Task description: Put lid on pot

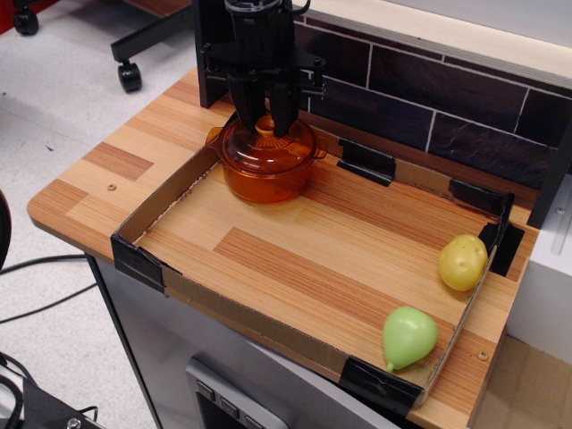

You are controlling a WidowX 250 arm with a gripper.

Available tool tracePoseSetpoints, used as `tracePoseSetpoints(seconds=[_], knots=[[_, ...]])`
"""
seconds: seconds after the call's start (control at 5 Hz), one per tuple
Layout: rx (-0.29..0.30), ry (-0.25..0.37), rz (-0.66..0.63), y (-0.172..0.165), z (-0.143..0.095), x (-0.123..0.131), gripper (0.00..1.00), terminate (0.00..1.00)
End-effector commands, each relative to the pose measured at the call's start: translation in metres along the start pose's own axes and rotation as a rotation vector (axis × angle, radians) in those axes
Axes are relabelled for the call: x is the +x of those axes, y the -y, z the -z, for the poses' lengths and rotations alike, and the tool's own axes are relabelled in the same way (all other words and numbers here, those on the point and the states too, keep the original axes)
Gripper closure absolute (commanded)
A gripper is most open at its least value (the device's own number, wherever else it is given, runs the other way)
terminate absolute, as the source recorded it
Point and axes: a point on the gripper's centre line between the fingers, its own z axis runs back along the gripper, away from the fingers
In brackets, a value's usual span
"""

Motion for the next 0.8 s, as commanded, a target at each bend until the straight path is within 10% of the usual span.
tracePoseSetpoints(seconds=[0.0,0.2,0.4,0.6], knots=[[0.007,0.045,-0.022,-0.002,-0.007,0.019,1.0,0.0],[0.018,0.052,0.003,-0.003,-0.01,0.018,1.0,0.0],[0.013,0.029,0.036,-0.003,-0.016,0.012,0.0,0.0],[-0.012,0.039,0.062,0.001,-0.03,0.006,0.0,0.0]])
